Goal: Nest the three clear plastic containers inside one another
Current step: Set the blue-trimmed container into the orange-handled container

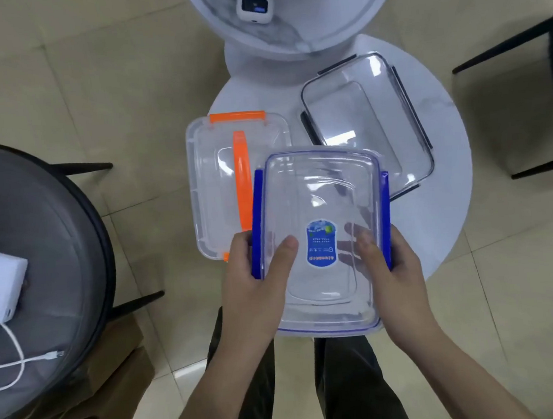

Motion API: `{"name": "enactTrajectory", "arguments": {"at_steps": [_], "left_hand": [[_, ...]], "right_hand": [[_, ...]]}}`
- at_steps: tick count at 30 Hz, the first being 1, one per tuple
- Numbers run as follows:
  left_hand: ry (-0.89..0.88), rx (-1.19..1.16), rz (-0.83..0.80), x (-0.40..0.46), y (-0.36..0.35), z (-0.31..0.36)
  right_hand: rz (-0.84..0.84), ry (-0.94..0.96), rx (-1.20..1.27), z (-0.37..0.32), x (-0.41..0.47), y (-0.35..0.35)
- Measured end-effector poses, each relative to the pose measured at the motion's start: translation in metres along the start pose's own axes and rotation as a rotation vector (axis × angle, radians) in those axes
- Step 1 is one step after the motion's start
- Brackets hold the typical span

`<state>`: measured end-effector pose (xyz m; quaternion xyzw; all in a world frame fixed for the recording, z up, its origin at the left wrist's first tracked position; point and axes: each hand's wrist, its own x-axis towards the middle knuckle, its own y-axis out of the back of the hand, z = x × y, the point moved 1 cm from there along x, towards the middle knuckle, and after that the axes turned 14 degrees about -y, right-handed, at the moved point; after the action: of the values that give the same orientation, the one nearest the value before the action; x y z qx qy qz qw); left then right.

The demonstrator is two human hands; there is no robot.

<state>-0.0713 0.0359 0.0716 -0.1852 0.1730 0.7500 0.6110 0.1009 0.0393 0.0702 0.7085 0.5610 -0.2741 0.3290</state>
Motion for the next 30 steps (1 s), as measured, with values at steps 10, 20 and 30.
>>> {"name": "enactTrajectory", "arguments": {"at_steps": [10,20,30], "left_hand": [[-0.022,0.027,0.177,0.038,0.044,0.011],[-0.056,0.081,0.197,0.074,0.064,0.016],[-0.065,0.211,0.151,0.093,0.069,0.005]], "right_hand": [[-0.051,0.057,-0.034,-0.033,0.023,-0.064],[-0.031,0.020,-0.036,-0.047,0.044,-0.096],[-0.001,0.023,-0.083,-0.037,0.063,-0.110]]}}
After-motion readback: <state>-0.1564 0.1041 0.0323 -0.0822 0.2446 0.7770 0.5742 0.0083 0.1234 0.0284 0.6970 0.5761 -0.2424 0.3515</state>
